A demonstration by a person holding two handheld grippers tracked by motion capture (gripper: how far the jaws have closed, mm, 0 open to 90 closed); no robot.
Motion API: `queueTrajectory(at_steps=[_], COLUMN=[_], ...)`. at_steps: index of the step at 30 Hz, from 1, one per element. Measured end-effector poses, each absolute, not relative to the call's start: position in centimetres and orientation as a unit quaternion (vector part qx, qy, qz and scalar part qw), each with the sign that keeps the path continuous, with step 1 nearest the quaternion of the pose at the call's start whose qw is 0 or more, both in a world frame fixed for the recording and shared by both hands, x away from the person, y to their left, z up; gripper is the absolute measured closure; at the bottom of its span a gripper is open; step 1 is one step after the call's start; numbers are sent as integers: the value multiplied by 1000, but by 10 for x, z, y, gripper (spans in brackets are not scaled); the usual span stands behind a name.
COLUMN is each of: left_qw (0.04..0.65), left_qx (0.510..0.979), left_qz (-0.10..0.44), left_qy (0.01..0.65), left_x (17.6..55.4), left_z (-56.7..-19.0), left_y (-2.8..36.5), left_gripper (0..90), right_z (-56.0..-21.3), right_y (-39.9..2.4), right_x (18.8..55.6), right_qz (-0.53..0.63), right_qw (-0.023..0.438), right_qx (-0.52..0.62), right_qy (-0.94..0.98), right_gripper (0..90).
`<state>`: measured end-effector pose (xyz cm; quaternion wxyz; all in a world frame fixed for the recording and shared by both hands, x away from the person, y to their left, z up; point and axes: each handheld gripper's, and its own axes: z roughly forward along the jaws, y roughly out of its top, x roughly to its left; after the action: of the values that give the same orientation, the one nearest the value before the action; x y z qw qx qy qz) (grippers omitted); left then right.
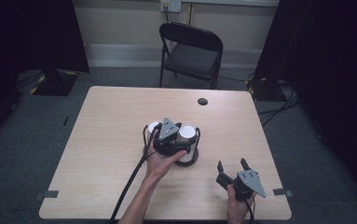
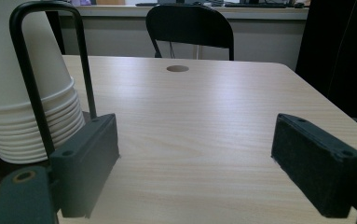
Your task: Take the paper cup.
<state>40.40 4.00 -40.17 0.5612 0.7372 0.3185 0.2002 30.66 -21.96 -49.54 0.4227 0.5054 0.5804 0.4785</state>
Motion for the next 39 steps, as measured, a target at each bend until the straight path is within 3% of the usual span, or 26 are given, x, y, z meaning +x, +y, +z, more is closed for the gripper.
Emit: queueTrajectory(at_steps=[18, 24, 39], left_qw=[537, 532, 554], left_qx=[752, 753, 736], left_qz=[220, 229, 231], left_qy=[314, 314, 313], left_x=[413, 413, 411], left_z=[-412, -411, -397], left_y=[28, 28, 30], left_gripper=[278, 339, 345], right_z=[-495, -495, -496], right_y=[-220, -220, -220], right_x=[307, 306, 306], right_qz=[481, 483, 484], right_qw=[419, 419, 419], right_qx=[505, 505, 506], right_qy=[581, 580, 578], right_gripper=[140, 141, 144])
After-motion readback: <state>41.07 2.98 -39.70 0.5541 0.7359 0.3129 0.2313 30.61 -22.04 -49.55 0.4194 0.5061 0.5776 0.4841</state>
